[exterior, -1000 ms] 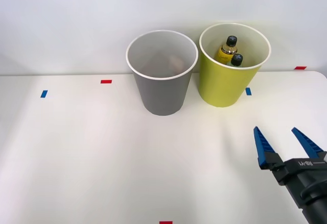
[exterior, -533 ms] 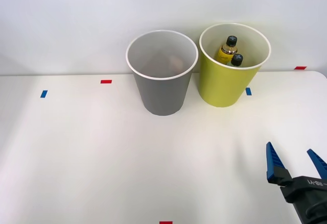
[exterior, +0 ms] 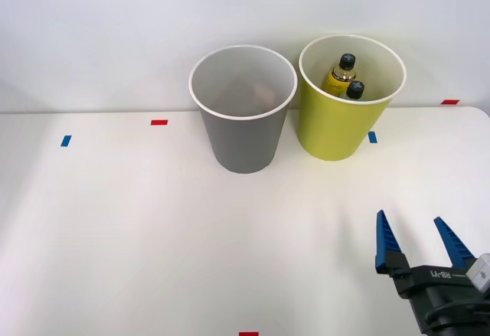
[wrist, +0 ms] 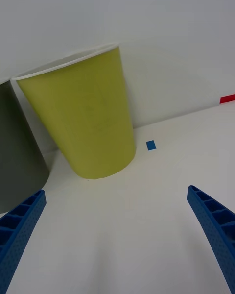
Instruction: Put cans in the gray bin, plastic bottles in the light green bin
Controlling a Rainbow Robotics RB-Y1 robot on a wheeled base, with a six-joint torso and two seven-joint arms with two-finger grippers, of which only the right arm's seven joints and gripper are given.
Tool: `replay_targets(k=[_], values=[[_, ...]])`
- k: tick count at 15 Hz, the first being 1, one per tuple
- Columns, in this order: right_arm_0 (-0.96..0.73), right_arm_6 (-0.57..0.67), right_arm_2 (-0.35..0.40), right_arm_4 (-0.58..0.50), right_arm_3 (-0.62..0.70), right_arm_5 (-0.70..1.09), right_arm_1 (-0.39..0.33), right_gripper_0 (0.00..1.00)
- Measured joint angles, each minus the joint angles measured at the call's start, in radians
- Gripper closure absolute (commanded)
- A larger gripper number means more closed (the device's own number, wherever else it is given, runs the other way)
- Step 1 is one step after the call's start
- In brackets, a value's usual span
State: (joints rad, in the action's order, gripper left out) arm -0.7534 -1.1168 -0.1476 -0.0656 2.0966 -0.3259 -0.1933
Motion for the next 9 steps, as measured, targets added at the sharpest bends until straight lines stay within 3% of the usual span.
replay_targets(k=[2,6,9], values=[[-0.006,-0.069,-0.014,-0.021,-0.061,-0.117,-0.005,0.0],[-0.109,-0.395,-0.067,0.061,-0.099,-0.231,-0.064,0.0],[-0.205,-0.494,-0.112,0.124,-0.139,-0.329,-0.113,0.0]])
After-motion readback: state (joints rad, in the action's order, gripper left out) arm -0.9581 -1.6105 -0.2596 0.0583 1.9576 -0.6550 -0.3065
